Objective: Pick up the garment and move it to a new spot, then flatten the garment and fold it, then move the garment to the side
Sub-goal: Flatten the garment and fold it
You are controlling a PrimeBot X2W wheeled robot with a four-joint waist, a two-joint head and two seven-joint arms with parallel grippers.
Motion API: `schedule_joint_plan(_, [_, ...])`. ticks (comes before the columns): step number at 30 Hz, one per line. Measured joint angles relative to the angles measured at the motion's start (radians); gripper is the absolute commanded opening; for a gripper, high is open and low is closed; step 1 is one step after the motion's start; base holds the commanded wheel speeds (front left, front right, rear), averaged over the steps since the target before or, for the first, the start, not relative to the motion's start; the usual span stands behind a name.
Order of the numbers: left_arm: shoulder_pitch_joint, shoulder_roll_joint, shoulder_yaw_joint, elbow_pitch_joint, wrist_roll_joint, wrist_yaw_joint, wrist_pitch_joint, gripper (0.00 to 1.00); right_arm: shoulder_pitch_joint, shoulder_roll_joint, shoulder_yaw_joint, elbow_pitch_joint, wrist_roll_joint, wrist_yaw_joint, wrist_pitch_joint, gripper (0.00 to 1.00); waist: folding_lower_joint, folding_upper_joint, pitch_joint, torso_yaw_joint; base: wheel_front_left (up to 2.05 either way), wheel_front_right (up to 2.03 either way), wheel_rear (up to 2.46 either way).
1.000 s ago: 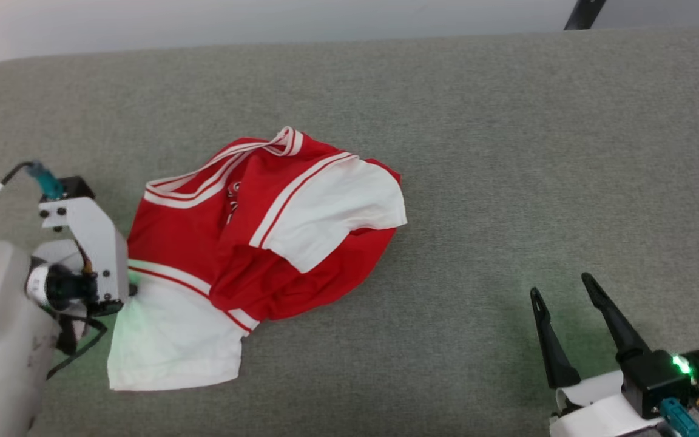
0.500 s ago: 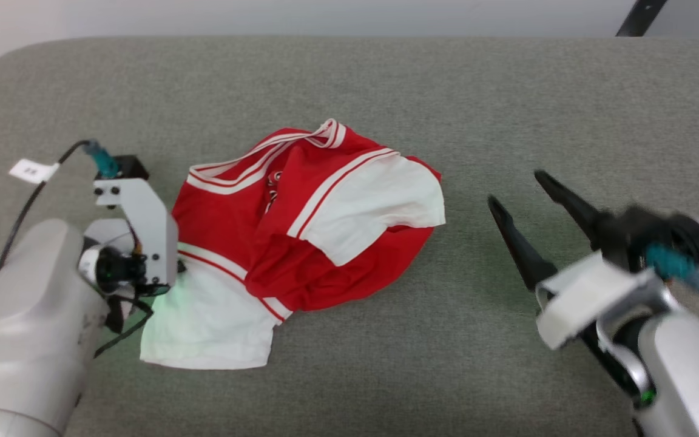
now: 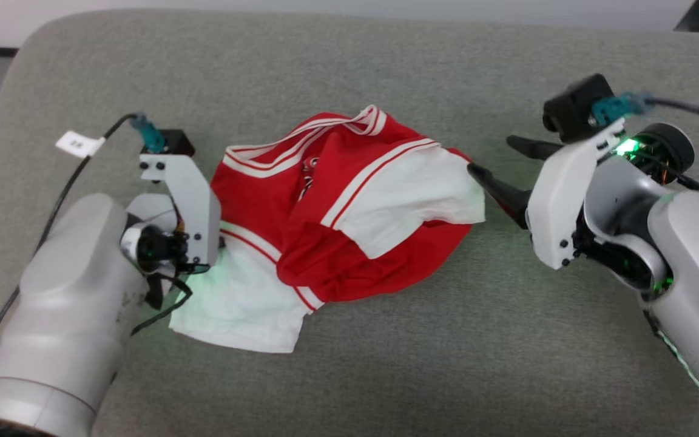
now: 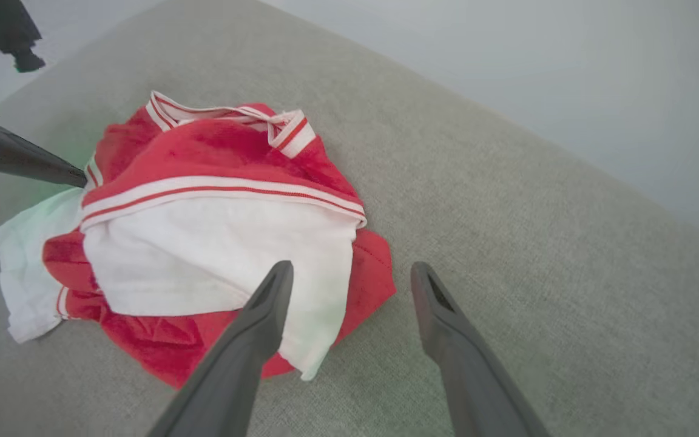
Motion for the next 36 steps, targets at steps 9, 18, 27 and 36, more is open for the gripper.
schedule_joint_plan(9, [-0.027, -0.015, -0.063, -0.022, -0.058, -0.001, -0.021, 0.0, -0.112, 0.017, 0.067, 0.125, 0.135, 0.0, 0.252, 1.0, 0.0, 0.0, 0.028, 0.051, 0.0, 0.0, 0.0])
schedule_joint_plan(18, [-0.053, -0.019, -0.116, -0.019, -0.111, -0.004, -0.049, 0.0, -0.152, 0.043, 0.075, 0.209, 0.165, 0.0, 0.334, 0.13, 0.0, -0.0001, 0.054, 0.085, 0.0, 0.0, 0.0])
schedule_joint_plan(27, [-0.068, -0.011, -0.165, -0.002, -0.155, -0.005, -0.074, 0.0, -0.191, 0.055, 0.077, 0.247, 0.161, 0.0, 0.331, 0.0, 0.0, 0.0, 0.046, 0.092, 0.0, 0.0, 0.0])
schedule_joint_plan(36, [-0.126, 0.04, -0.198, 0.027, -0.147, -0.005, -0.143, 0.0, -0.262, 0.024, 0.041, 0.247, 0.174, 0.0, 0.274, 0.0, 0.0, 0.0, 0.002, 0.075, 0.0, 0.0, 0.0])
